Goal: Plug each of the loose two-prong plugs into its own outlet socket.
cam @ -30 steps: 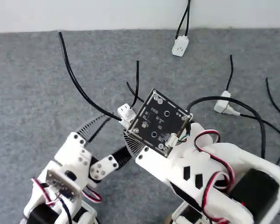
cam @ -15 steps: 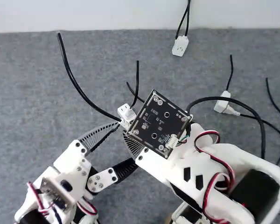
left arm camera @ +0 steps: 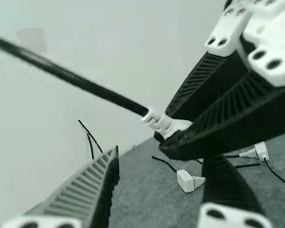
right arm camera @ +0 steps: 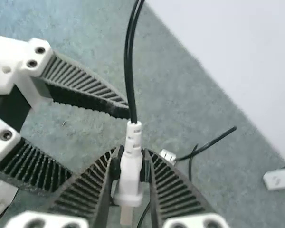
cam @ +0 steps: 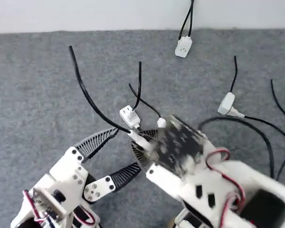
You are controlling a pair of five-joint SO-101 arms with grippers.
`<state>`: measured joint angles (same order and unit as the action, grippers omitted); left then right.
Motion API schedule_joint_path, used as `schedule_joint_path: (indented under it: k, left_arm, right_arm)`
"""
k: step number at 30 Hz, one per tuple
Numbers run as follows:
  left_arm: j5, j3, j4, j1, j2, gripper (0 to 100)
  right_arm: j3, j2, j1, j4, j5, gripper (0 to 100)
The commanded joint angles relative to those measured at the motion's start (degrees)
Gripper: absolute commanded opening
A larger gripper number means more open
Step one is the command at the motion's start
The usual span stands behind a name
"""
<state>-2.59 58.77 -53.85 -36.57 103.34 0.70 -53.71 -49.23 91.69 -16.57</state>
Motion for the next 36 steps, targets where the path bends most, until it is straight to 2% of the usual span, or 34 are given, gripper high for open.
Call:
schedule_joint_path:
  k: [1,8,21,28,36]
  left_arm:
    - [0.9,0.0,0.1,-0.5,0.7,27]
    - [0.9,0.7,0.2,-0.2,0.7,27]
    - [-1.2,3.9,1.8,0.0,0.7,27]
    - [-1.1,4.8,4.3,7.6,0.6,27]
    - [-1.1,4.8,3.9,8.4,0.7,27]
  right_arm:
    - [-6.3,-3.3,-0.1,-6.5,-0.8,0.8]
    - [-8.5,-3.8,-0.5,-7.7,-0.4,0.8]
    - [-6.9,-7.8,-0.5,-3.1,-0.4,0.8]
    - [-6.9,-10.1,-0.5,0.2,-0.4,0.8]
    - [-6.9,-11.7,-0.5,2.8,-0.4,0.8]
